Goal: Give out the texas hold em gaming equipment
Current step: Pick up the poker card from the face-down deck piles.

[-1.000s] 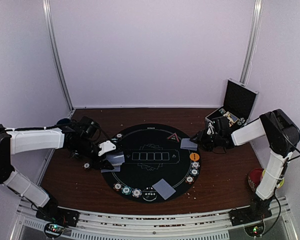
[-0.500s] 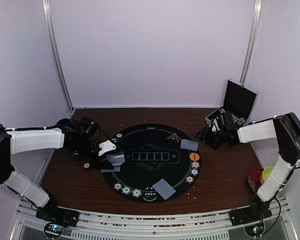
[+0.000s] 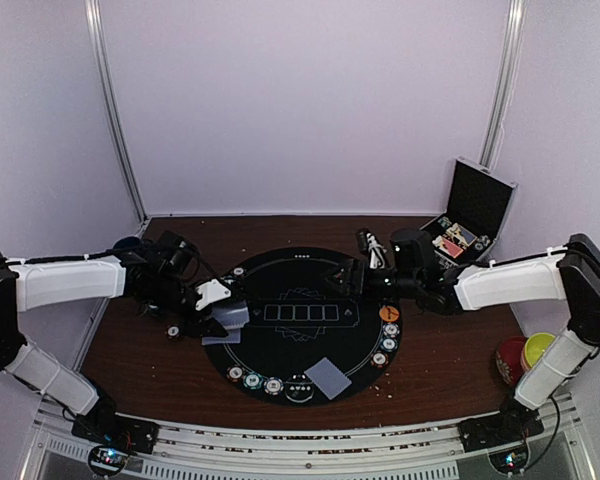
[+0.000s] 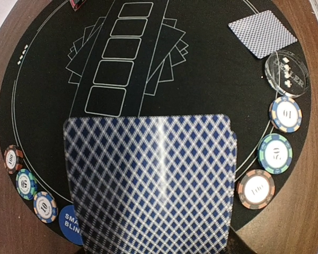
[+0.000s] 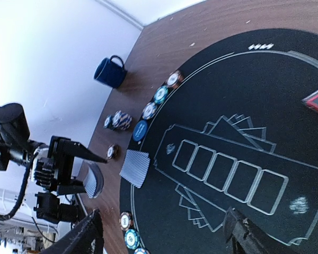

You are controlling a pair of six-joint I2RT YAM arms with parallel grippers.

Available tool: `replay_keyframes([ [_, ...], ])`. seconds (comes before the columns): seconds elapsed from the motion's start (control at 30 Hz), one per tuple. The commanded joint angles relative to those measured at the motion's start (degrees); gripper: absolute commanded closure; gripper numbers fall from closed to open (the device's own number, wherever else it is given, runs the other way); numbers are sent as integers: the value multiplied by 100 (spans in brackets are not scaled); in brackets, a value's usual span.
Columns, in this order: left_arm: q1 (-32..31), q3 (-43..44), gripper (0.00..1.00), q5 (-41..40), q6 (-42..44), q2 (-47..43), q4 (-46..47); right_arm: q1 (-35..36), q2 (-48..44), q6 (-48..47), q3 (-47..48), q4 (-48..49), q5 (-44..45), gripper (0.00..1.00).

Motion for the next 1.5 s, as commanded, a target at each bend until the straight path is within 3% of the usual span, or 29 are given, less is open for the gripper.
replay_keyframes([
  [0.0,-50,-32,47,48,35,-145,194,618,730,349,583,759,-321,22],
  [0.3,-60,-73,47,73,44,-215,195,1385,2428,662,2062,953,-494,27],
  [0.57,-61,-83,47,74,52,-226,195,1522,3090,826,2738,1006,-550,35],
  [0.73,-65,-92,47,68,53,-187,195,1530,3315,862,2914,1015,-636,41],
  [1.0,-73,-83,47,64,53,-139,195,1610,3569,851,3235,887,-748,43],
  [1.47,-69,-92,47,31,62,-79,195,1599,3105,280,3037,70,-78,72],
])
